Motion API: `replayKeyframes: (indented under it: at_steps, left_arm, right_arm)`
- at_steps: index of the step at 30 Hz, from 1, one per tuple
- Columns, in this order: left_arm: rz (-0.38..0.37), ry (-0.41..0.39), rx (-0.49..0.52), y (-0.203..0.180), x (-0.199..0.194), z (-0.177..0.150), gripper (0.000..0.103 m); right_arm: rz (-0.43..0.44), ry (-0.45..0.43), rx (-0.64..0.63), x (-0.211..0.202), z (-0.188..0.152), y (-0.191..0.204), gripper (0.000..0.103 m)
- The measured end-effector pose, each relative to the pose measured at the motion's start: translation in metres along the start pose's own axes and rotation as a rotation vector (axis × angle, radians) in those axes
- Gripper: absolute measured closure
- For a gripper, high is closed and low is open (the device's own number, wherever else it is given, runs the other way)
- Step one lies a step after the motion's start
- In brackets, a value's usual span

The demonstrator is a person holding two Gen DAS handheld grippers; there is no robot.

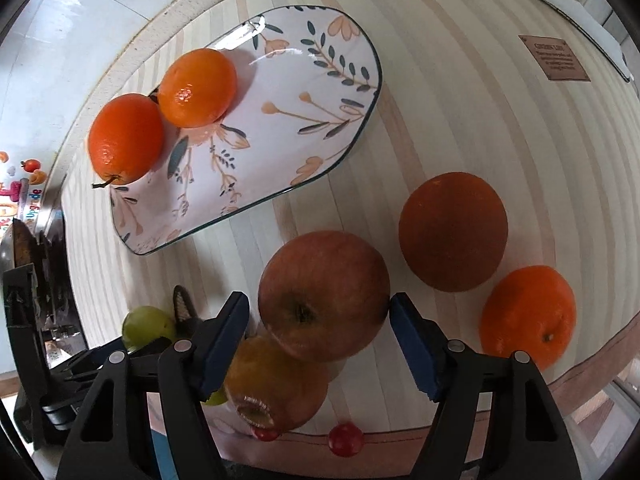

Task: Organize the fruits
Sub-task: 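Grasp a green apple with the left tool while the right tool grasps a red apple, then place the green apple and red apple on the plate and release both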

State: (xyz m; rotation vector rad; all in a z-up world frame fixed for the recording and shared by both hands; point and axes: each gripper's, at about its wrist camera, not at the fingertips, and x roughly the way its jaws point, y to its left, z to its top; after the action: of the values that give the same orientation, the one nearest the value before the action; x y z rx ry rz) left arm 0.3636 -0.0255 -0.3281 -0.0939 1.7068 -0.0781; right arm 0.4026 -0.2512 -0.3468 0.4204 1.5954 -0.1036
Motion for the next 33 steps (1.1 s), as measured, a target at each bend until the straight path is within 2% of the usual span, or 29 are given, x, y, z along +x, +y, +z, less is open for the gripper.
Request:
replayKeyframes:
  at_steps: [2,4,7,9,14,20,26,29,33]
  left_arm:
    - [-0.001,-0.016,0.005,-0.001,0.001,0.000,0.017]
    - [0.011,-0.023,0.016,-0.001,0.004,0.000,0.030]
    - [-0.014,-0.037,0.031,-0.005,0.002,-0.002,0.042]
    - [0.023,-0.049,0.054,-0.011,0.002,-0.004,0.042]
    - [0.050,-0.082,0.066,-0.028,0.001,-0.009,0.042]
    - [0.024,-0.120,0.042,-0.028,-0.025,-0.013,0.042]
    - [-0.034,-0.183,0.022,-0.030,-0.071,-0.006,0.042]
    - [-0.046,-0.221,0.035,-0.033,-0.090,0.003,0.042]
    - [-0.011,-0.241,0.049,-0.040,-0.091,0.030,0.042]
  right_arm:
    - [-0.009,0.004,-0.003,0.004,0.003,0.001,0.029]
    - [-0.017,0.007,-0.008,0.007,0.005,0.002,0.031]
    - [-0.012,0.001,-0.011,0.009,0.005,0.001,0.033]
    - [-0.010,-0.001,-0.018,0.010,0.006,0.002,0.033]
    - [-0.015,-0.012,-0.042,0.011,0.003,0.003,0.034]
    - [0.002,-0.023,-0.068,0.004,-0.002,0.009,0.034]
    - [0.084,-0.063,-0.094,-0.030,0.001,0.023,0.034]
    - [0.121,-0.094,-0.108,-0.052,0.011,0.030,0.034]
    - [0.122,-0.134,-0.121,-0.074,0.046,0.037,0.034]
